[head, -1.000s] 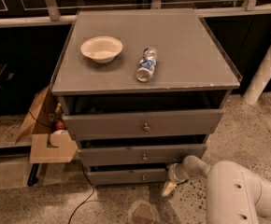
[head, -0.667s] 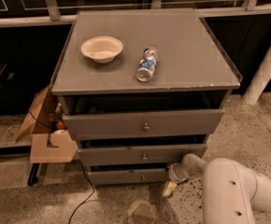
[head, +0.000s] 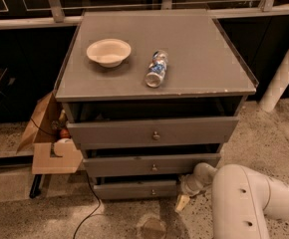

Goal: Open bottom drawer

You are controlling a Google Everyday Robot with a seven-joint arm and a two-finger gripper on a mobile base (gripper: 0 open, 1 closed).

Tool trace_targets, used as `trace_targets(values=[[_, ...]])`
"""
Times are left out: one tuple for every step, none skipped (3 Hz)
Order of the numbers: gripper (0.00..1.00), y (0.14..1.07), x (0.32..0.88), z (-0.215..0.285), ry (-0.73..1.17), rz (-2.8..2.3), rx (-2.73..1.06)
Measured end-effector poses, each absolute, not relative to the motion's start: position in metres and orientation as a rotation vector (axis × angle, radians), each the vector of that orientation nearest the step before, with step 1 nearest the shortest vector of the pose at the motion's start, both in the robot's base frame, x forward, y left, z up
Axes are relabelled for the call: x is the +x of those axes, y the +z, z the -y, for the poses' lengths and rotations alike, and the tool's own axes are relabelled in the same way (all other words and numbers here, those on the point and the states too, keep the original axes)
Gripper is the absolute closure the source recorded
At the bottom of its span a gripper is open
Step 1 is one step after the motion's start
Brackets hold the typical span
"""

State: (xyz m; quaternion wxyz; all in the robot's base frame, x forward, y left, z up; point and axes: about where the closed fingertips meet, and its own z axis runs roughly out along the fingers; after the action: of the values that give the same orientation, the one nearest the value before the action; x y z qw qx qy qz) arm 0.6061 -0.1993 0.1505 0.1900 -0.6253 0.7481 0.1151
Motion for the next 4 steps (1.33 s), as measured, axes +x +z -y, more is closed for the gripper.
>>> trace_targets(values=[[0.0, 0.152, 0.597, 0.202, 0.341, -2.129, -1.754], [0.0, 0.153, 0.587, 0.206, 0.357, -2.158, -1.742], [0.0, 0.151, 0.575, 0.21, 0.388, -2.191, -1.733], [0.0, 0.153, 0.574, 0.21, 0.389, -2.192, -1.733]])
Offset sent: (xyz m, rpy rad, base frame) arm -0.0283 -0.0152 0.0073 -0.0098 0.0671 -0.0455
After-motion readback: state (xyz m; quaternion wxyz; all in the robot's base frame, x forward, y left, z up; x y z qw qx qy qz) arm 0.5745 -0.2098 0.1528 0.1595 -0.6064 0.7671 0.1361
